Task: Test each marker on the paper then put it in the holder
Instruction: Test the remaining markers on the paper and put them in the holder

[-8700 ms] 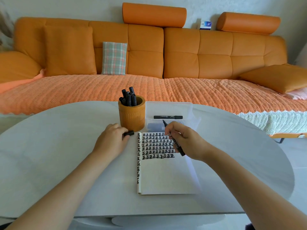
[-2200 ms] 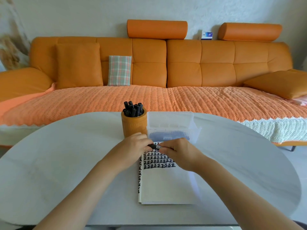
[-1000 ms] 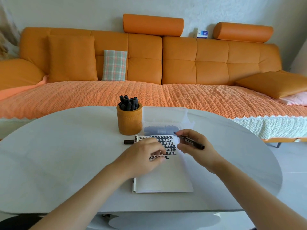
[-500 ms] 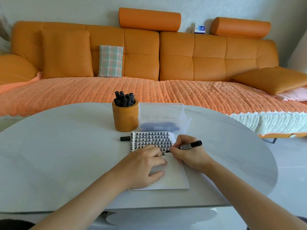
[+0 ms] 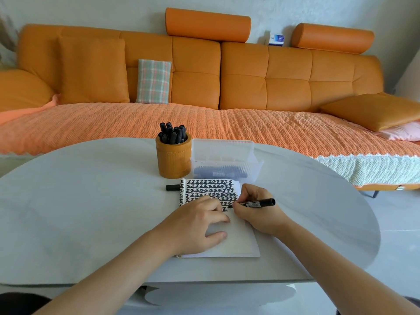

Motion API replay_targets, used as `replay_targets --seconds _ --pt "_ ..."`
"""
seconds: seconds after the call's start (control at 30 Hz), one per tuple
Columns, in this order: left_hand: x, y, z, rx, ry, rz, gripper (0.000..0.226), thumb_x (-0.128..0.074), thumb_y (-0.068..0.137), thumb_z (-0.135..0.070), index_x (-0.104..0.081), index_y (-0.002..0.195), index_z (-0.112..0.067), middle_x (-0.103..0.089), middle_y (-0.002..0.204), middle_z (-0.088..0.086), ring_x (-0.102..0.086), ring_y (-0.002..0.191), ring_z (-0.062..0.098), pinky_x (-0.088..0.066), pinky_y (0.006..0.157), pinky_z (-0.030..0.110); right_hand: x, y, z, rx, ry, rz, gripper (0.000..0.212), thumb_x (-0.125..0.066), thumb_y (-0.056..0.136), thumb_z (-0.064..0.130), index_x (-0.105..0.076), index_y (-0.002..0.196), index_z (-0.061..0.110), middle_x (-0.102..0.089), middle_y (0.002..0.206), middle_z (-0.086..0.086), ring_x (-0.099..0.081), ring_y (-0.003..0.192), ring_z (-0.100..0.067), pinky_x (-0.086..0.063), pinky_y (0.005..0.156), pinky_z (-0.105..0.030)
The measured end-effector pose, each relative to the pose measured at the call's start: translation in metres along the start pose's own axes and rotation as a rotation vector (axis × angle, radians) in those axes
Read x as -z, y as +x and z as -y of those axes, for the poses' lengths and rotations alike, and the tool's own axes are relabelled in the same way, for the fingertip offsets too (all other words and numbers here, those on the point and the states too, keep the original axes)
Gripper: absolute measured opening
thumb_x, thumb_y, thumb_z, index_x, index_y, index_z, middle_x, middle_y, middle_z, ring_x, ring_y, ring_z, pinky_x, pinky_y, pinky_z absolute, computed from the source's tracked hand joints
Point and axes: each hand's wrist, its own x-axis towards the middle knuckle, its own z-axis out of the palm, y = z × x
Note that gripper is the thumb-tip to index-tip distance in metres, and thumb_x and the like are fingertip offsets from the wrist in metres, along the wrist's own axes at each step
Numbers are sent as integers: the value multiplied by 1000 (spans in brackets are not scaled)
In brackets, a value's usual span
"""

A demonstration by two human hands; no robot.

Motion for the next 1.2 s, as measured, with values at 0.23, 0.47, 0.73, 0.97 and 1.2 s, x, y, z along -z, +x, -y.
replay_targets --seconds 0.23,0.47,0.73,0.97,1.2 --pt "0 0 0 12 -13 10 38 -54 88 -50 -66 117 -28 -48 98 -12 -39 92 3 -38 76 20 1 -3 0 14 -18 -14 23 -67 83 3 -47 72 2 -52 63 -1 -43 57 -14 -35 51 -26" --pt "-1 0 1 8 -15 -1 37 -56 88 -50 -66 116 -29 -48 99 -12 -39 94 2 -35 76 18 4 -2 1 13 10 17 24 -68 82 -4 -47 70 -5 -52 63 -4 -45 56 -14 -36 50 -24" --pt "-1 0 2 10 -17 -1 38 -55 88 -52 -66 116 -29 -49 101 -12 -41 95 4 -42 78 22 2 -1 1 13 22 -3 24 -65 83 -7 -44 71 -3 -49 60 0 -41 52 -10 -34 48 -20" --pt "-1 0 2 3 -20 -10 37 -56 88 -51 -66 116 -30 -48 99 -11 -41 95 4 -42 78 24 3 -1 0 31 30 60 22 -68 83 -2 -49 70 0 -54 65 -6 -46 58 -18 -37 53 -28" --pt "-2 0 4 -18 -19 -29 37 -57 88 -50 -66 116 -28 -48 100 -12 -40 95 3 -41 78 21 3 0 2 21 27 66 23 -67 78 1 -48 67 3 -53 64 -3 -46 58 -17 -36 53 -28"
